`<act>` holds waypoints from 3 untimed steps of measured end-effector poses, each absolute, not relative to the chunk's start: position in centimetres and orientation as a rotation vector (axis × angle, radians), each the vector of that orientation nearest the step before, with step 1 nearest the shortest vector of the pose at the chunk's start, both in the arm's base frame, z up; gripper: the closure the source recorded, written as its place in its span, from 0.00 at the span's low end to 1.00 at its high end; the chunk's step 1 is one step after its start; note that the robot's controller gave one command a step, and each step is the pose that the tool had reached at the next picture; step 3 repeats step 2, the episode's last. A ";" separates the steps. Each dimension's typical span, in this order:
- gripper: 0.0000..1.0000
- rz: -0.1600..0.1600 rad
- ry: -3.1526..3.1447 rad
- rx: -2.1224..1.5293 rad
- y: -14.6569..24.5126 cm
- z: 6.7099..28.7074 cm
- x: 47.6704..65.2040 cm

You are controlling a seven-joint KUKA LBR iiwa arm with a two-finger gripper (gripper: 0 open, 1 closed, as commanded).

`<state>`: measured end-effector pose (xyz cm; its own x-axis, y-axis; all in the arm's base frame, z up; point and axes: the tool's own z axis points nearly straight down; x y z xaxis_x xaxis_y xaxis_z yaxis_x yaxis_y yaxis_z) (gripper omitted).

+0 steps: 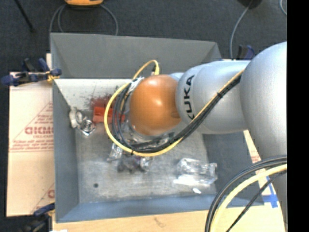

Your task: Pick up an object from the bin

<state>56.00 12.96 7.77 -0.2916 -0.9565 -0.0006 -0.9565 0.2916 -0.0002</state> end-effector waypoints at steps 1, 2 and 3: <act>1.00 0.000 2.524 -1.863 13.0 8.0 56.1; 1.00 -0.008 2.451 -1.949 12.2 22.4 56.1; 1.00 -0.008 2.451 -1.949 12.2 22.4 56.1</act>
Offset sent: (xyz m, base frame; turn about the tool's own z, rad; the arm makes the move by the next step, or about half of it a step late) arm 0.0000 0.0000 0.0000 0.0000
